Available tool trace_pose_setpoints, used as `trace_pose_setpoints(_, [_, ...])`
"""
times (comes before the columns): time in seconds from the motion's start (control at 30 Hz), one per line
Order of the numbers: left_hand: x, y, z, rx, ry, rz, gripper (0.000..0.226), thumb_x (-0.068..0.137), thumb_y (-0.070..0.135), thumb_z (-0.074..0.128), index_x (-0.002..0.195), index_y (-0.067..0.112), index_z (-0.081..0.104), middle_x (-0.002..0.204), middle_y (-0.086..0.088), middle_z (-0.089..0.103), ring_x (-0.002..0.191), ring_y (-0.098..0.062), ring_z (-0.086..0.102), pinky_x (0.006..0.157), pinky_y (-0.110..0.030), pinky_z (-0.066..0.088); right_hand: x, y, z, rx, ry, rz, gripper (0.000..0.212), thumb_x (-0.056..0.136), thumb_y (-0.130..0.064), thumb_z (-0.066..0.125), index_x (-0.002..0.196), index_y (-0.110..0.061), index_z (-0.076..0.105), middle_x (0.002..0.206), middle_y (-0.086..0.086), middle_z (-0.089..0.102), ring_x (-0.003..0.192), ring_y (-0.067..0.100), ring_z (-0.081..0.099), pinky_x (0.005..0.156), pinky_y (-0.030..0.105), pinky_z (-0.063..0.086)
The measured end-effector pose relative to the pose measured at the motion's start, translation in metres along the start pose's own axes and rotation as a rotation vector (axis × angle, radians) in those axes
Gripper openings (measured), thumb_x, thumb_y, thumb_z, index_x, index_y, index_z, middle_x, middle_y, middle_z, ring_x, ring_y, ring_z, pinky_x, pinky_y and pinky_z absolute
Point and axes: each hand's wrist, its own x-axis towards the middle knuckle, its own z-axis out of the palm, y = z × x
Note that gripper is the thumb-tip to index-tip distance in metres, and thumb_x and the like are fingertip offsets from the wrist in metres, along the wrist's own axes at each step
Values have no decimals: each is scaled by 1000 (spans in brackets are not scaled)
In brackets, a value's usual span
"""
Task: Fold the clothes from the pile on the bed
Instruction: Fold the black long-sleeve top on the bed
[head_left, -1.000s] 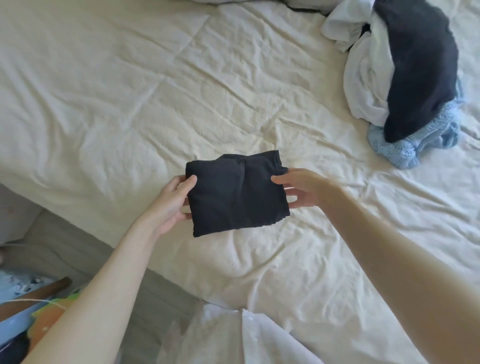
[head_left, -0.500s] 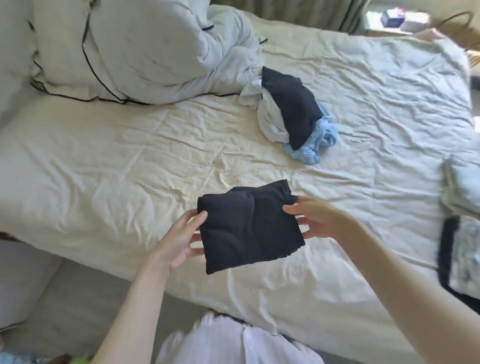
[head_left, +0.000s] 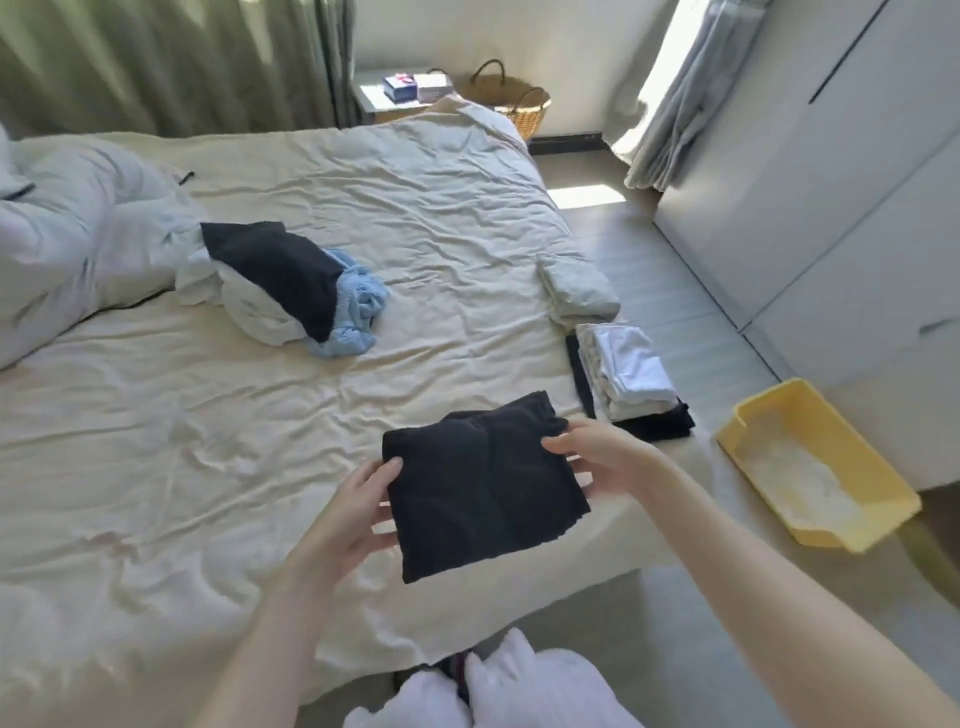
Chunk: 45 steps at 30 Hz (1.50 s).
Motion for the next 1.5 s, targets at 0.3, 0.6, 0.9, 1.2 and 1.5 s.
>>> trace_pose_setpoints(0.3, [53,25,115,214,-156,-67,21,94,37,54,108,22,61,106,-3,69,90,-21,68,61,-33,54,0,56,-108,248,135,11,19,95,-17,54,106,-28,64,109,-2,67,98,19,62,63,33,52])
trace_pose_setpoints(0.6, [148,57,257,187,-114,-96,21,96,36,52,110,22,59,105,-3,68,89,-21,67,63,-34,55,82,19,-263,225,116,19,18,95,-17,54,109,-23,63,94,-2,64,83,16,60,65,31,49])
trace_pose_setpoints(0.9, [266,94,384,-281,61,-119,19,98,27,48,109,14,58,102,-9,67,90,-22,67,61,-38,58,238,-133,-392,-204,165,-213,17,93,-17,57,107,-17,65,102,4,66,82,15,63,64,26,51])
trace_pose_setpoints(1.2, [392,126,433,-736,133,-46,18,100,13,40,114,8,50,111,-15,60,98,-30,64,73,-47,57,397,-264,-399,-619,95,-496,34,90,-25,61,123,-15,60,130,10,55,115,27,55,101,41,44])
trace_pose_setpoints(1.5, [482,121,404,-34,154,-151,24,102,21,36,120,10,49,107,-7,67,91,-21,68,80,-33,54,526,-285,-343,-983,215,-594,48,93,-32,51,140,-28,41,144,1,43,133,24,36,106,44,29])
